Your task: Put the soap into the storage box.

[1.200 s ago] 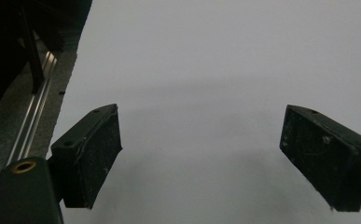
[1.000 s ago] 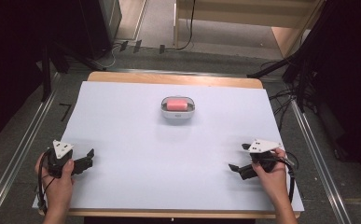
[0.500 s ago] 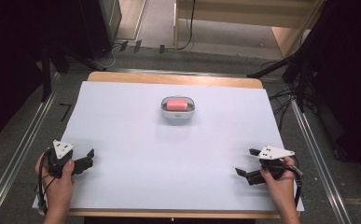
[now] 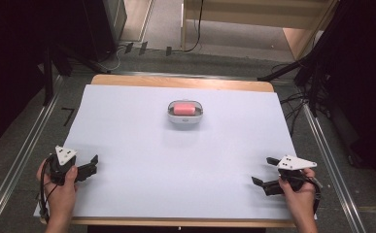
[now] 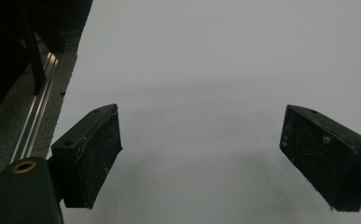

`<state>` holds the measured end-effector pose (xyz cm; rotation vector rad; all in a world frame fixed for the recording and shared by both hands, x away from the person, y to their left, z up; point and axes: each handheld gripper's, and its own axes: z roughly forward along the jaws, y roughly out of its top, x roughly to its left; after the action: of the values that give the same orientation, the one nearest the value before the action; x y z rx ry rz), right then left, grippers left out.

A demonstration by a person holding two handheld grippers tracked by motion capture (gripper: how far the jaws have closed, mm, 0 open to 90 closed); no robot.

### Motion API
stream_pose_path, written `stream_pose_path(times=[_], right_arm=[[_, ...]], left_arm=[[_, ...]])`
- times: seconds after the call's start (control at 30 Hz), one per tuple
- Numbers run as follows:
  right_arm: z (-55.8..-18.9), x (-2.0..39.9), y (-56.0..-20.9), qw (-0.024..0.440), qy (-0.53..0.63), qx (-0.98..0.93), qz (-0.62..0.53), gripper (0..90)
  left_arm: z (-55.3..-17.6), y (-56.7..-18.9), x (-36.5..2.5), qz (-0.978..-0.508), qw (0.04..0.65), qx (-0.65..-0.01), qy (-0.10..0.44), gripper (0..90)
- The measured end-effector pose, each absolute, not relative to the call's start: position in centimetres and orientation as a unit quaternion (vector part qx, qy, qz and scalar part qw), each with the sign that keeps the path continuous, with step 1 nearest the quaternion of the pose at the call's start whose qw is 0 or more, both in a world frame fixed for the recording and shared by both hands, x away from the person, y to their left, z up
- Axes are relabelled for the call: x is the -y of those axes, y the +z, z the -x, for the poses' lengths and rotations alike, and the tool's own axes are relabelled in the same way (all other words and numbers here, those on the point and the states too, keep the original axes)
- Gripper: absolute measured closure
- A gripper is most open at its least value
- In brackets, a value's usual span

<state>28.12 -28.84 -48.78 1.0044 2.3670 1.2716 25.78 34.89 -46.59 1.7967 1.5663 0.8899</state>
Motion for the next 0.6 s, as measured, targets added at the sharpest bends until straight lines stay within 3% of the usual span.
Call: stream_pose_path(times=[0.6], right_arm=[[-26.9, 30.5, -48.8, 0.150, 0.455, -0.794, -0.373, 4.9]], left_arm=[[-25.8, -46.6, -34.9, -0.675, 0.295, -0.588, 0.335, 13.4]])
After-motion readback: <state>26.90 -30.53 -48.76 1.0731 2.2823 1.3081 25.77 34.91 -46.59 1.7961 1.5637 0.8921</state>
